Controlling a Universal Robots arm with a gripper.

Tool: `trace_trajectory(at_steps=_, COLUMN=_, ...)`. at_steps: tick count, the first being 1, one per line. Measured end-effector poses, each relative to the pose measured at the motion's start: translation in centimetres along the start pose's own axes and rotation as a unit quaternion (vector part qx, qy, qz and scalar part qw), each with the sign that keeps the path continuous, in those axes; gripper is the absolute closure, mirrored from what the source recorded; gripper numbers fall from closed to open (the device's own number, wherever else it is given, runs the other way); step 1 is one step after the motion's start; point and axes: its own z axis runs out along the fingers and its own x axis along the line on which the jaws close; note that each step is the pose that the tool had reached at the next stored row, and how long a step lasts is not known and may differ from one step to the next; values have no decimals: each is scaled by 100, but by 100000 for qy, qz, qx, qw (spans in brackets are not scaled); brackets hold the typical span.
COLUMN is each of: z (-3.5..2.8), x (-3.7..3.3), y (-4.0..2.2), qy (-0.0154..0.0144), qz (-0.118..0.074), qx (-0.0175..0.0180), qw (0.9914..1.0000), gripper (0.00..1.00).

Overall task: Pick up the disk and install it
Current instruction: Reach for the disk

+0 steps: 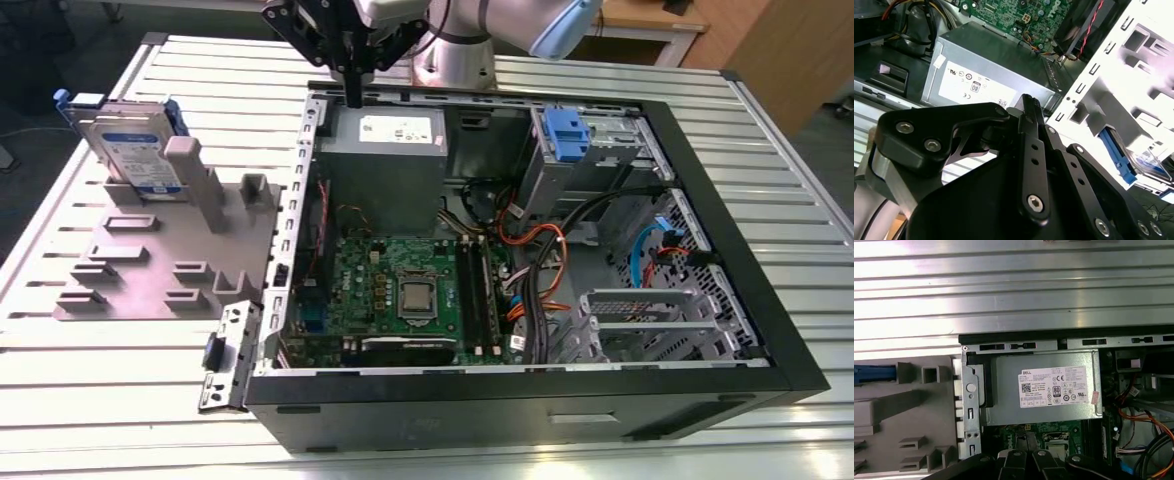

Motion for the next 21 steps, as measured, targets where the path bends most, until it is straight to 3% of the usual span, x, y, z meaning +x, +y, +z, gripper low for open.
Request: trace_trajectory(at_steps=21, z=0, x=60, y=-5, qy=2, qz=0, qx=2, qw=100000, gripper=89)
